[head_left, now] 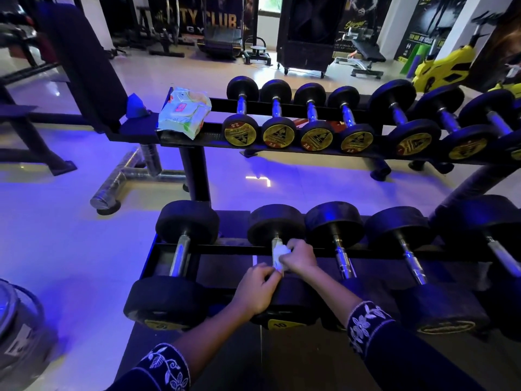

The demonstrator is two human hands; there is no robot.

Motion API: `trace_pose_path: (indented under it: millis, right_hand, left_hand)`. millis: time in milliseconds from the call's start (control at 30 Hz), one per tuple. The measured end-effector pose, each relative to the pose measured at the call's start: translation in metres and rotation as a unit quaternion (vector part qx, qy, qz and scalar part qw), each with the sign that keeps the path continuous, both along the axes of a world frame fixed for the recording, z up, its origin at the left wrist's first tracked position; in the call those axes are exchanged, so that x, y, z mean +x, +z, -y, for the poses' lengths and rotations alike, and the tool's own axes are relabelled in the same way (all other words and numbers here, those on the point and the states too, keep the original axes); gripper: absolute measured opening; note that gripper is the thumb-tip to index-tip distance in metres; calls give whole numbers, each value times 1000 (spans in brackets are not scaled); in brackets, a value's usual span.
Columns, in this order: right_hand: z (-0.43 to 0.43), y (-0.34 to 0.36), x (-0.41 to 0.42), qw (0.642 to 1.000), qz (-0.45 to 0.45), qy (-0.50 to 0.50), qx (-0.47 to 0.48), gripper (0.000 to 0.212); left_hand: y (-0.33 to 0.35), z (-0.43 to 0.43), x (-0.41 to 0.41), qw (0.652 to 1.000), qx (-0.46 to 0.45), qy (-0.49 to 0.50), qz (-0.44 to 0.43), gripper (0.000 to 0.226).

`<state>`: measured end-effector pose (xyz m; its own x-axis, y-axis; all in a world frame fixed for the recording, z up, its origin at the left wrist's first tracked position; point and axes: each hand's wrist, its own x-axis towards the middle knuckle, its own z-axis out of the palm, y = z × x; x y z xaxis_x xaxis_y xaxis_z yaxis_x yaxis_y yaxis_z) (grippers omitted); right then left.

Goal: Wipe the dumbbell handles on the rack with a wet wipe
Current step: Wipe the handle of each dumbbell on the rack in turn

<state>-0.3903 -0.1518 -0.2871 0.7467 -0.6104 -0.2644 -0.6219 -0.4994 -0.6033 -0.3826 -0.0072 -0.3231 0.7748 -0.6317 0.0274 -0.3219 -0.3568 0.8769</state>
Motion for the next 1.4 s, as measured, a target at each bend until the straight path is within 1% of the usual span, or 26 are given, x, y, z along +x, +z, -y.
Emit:
trace_pose_path:
  millis: [33, 100, 200, 267, 333, 400, 467, 567, 600, 667, 833, 933, 1033, 1133, 1233, 1300, 1333, 1400]
  right_hand:
    - [0, 0, -4, 1000, -3, 17, -2, 12]
    - [0, 2, -3, 999, 21, 43, -12, 10]
    - [-4, 7, 12, 997, 77, 19, -27, 3]
    - [-8, 8, 21, 995, 94, -2, -37, 11]
    - [-12, 8, 27, 994, 86, 0, -60, 8]
    - [-15, 8, 27, 993, 61, 33, -95, 8]
    - [-16, 6, 24, 992, 34, 56, -110, 9]
    - [-16, -1, 17, 992, 4, 63, -112, 19]
    - [-16, -3, 15, 992, 2, 66, -110, 22]
    - [-15, -5, 14, 993, 4, 64, -101, 22]
    - [-23, 0, 23, 995, 15, 63, -77, 9]
    - [-29, -2, 24, 996, 30, 70, -47, 28]
    - [-33, -1, 26, 996, 37, 73, -27, 27]
    - [-34, 2, 28, 997, 22, 75, -27, 29]
    - [-29, 3, 26, 998, 8, 62, -30, 14]
    - [-23, 4, 22, 999, 7, 47, -24, 9]
    - [-20, 4, 19, 999, 11, 36, -17, 11]
    - [-13, 7, 12, 1000, 28, 12, 1, 22]
  left_hand:
    - [2, -1, 0, 1000, -1, -2, -1, 45]
    - [3, -3, 0, 1000, -7, -5, -7, 42]
    - [3, -5, 1, 1000, -8, -2, -9, 45]
    - [1, -7, 3, 1000, 1, 1, -5, 43]
    - [2, -8, 5, 1000, 15, -1, -5, 42]
    - [2, -8, 7, 999, 34, 3, -3, 44]
    - [4, -6, 9, 998, 62, 10, -10, 44]
    - [7, -3, 12, 994, 106, 34, -13, 43]
    - [9, -2, 13, 992, 123, 37, -17, 42]
    - [16, 0, 14, 986, 159, 44, -22, 36]
    - [26, 3, 15, 967, 248, 56, -10, 36]
    - [31, 0, 15, 958, 278, 68, 12, 37]
    - [33, -9, 18, 956, 282, 78, 10, 37]
    - [35, -16, 20, 958, 280, 61, 6, 38]
    - [37, -14, 18, 960, 278, 33, 15, 40]
    - [40, -10, 16, 960, 277, 9, 25, 41]
    - [41, -7, 15, 960, 279, -5, 34, 42]
    - [45, -2, 15, 955, 288, -33, 59, 42]
